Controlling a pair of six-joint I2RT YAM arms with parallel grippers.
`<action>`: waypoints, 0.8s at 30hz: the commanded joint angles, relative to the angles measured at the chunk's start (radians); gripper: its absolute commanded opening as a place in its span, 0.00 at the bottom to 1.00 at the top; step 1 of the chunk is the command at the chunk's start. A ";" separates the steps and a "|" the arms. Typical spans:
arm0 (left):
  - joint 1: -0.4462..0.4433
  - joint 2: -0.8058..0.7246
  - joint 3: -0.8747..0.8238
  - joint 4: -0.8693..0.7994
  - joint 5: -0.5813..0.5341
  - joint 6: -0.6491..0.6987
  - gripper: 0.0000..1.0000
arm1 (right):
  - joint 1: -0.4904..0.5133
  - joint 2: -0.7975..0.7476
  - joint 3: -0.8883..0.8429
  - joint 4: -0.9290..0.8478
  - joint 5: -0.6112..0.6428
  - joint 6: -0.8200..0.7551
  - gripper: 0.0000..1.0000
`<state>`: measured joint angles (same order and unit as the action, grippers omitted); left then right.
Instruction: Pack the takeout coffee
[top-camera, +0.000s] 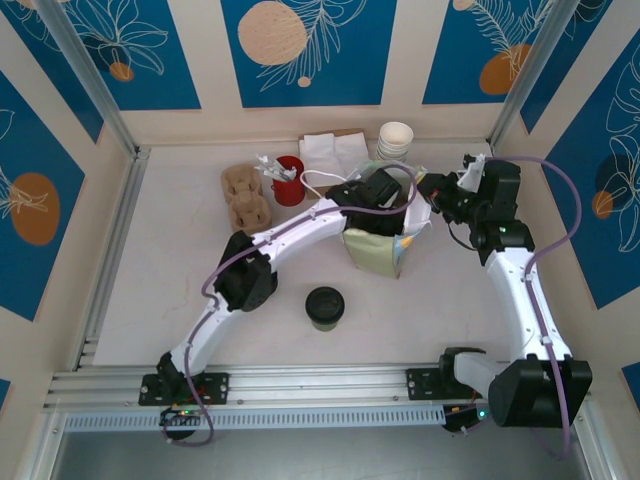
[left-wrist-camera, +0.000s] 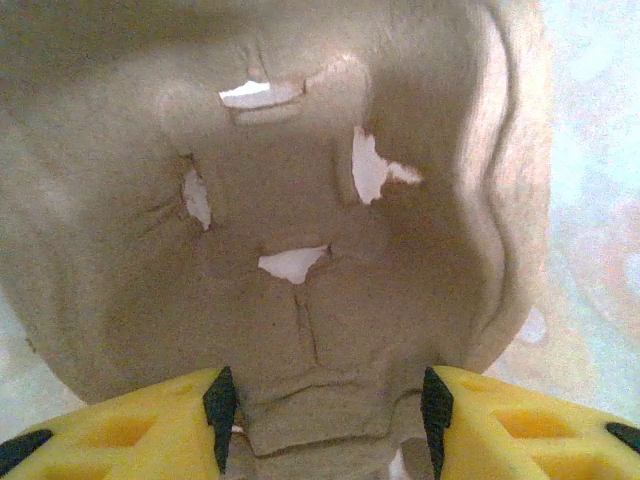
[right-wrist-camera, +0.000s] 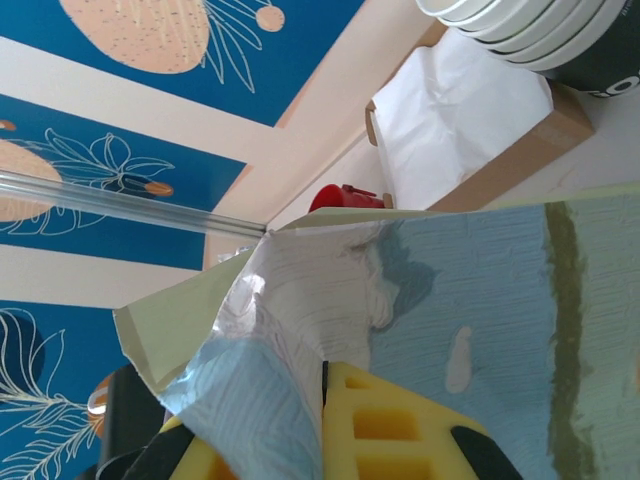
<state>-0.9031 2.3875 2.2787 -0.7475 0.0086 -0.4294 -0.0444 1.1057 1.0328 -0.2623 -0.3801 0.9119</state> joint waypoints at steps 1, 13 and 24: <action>0.018 -0.047 -0.010 -0.035 -0.093 0.045 0.54 | -0.009 -0.023 0.036 -0.041 -0.052 -0.030 0.00; 0.003 -0.001 0.002 -0.049 -0.180 0.027 0.53 | -0.009 -0.020 0.070 -0.116 -0.038 -0.086 0.00; -0.060 0.097 0.060 -0.022 -0.111 0.020 0.43 | -0.003 0.024 0.034 -0.030 -0.074 -0.078 0.00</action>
<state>-0.9493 2.4329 2.3116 -0.7609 -0.1093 -0.4126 -0.0502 1.1252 1.0637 -0.3340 -0.3866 0.8364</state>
